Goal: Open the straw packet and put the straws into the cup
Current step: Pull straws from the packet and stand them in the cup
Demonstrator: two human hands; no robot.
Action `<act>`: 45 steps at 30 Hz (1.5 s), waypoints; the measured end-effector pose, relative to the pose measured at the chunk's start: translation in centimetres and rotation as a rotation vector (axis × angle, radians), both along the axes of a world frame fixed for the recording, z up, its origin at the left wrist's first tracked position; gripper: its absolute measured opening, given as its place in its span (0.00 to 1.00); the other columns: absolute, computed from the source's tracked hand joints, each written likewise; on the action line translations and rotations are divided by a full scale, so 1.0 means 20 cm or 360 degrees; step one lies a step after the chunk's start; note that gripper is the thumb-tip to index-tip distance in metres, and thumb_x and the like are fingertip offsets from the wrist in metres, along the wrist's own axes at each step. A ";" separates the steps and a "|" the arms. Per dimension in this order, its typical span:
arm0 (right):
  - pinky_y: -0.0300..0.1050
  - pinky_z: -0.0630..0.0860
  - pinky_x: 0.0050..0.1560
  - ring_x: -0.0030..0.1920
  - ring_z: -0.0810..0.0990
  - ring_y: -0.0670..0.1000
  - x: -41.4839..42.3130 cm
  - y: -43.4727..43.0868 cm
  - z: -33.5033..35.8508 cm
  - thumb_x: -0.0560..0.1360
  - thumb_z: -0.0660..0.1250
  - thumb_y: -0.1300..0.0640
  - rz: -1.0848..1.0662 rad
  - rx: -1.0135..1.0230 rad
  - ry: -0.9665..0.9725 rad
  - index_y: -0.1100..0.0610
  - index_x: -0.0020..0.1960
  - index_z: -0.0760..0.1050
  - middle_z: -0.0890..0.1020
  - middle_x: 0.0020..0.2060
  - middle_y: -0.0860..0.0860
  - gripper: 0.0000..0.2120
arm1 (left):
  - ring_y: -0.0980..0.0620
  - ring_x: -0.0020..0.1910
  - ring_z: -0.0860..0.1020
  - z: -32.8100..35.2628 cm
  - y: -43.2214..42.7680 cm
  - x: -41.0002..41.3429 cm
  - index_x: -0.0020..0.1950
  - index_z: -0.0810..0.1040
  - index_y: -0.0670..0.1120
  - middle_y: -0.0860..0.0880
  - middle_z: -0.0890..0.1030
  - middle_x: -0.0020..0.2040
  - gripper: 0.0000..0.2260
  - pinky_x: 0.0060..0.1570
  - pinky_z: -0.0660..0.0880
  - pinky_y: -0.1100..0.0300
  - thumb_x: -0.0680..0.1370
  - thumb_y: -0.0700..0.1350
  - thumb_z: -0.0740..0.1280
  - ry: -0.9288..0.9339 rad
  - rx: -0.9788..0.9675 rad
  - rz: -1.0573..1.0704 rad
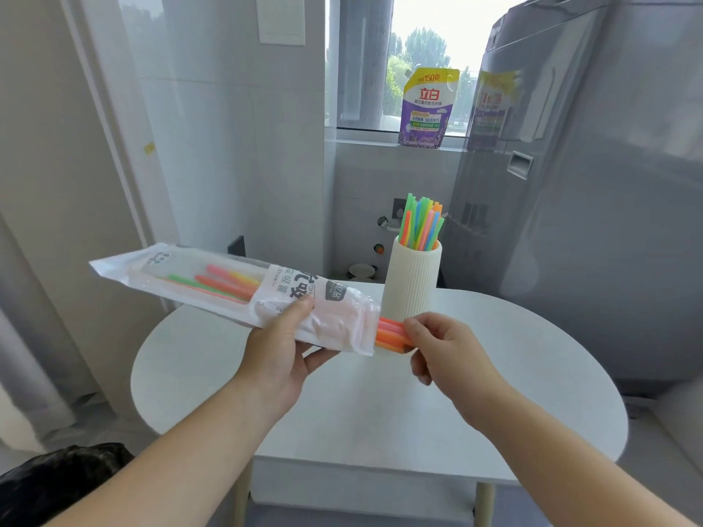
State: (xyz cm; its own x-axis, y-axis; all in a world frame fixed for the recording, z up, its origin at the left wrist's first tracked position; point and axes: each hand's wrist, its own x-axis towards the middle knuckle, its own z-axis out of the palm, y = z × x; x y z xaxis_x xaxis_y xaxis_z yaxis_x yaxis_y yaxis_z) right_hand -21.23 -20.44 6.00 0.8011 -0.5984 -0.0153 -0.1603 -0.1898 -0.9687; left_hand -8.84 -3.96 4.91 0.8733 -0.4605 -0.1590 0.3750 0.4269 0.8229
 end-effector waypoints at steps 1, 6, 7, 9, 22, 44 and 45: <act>0.36 0.70 0.26 0.23 0.71 0.46 -0.01 -0.01 0.01 0.83 0.62 0.56 -0.0017 -0.0066 -0.0033 0.59 0.45 0.80 0.79 0.28 0.49 0.13 | 0.45 0.51 0.86 0.00 0.00 0.01 0.66 0.81 0.46 0.42 0.87 0.59 0.14 0.42 0.86 0.50 0.81 0.44 0.69 0.0044 -0.0029 -0.0013; 0.39 0.69 0.26 0.25 0.69 0.47 -0.02 -0.06 0.05 0.83 0.63 0.55 -0.0125 -0.0008 -0.0240 0.61 0.46 0.81 0.75 0.27 0.50 0.13 | 0.47 0.43 0.88 -0.02 0.00 0.02 0.66 0.80 0.44 0.43 0.88 0.50 0.13 0.37 0.85 0.52 0.81 0.43 0.70 0.0228 -0.0166 -0.0029; 0.40 0.69 0.27 0.26 0.70 0.48 -0.03 -0.06 0.05 0.82 0.64 0.54 -0.0125 0.0054 -0.0275 0.61 0.46 0.81 0.75 0.28 0.50 0.13 | 0.46 0.43 0.88 -0.02 0.00 0.02 0.66 0.79 0.44 0.43 0.88 0.50 0.14 0.37 0.85 0.52 0.81 0.43 0.69 0.0253 -0.0178 -0.0029; 0.41 0.71 0.28 0.26 0.71 0.48 -0.03 -0.06 0.04 0.81 0.66 0.53 -0.0087 0.0258 -0.0339 0.60 0.48 0.83 0.77 0.29 0.51 0.12 | 0.46 0.43 0.88 -0.02 -0.01 0.01 0.65 0.79 0.44 0.43 0.89 0.48 0.13 0.37 0.85 0.52 0.81 0.43 0.70 0.0278 -0.0190 -0.0044; 0.40 0.69 0.26 0.26 0.67 0.47 -0.03 -0.14 0.05 0.78 0.71 0.54 -0.0287 0.0651 -0.0481 0.58 0.43 0.78 0.71 0.27 0.50 0.09 | 0.46 0.43 0.88 -0.01 0.01 0.01 0.60 0.80 0.44 0.44 0.89 0.44 0.08 0.36 0.85 0.52 0.81 0.42 0.69 0.0304 -0.0241 0.0008; 0.37 0.77 0.29 0.29 0.73 0.46 0.04 0.01 0.00 0.65 0.78 0.56 -0.0124 0.1620 -0.0585 0.64 0.56 0.80 0.77 0.33 0.53 0.23 | 0.45 0.45 0.88 0.00 -0.02 -0.02 0.63 0.80 0.45 0.43 0.89 0.47 0.11 0.37 0.85 0.51 0.81 0.43 0.69 0.0317 -0.0313 -0.0069; 0.37 0.77 0.29 0.29 0.73 0.46 0.04 0.01 0.00 0.64 0.78 0.57 -0.0111 0.1632 -0.0607 0.64 0.56 0.80 0.78 0.34 0.54 0.23 | 0.45 0.44 0.88 0.00 -0.02 -0.02 0.63 0.80 0.45 0.43 0.89 0.47 0.11 0.36 0.85 0.52 0.81 0.43 0.69 0.0314 -0.0313 -0.0072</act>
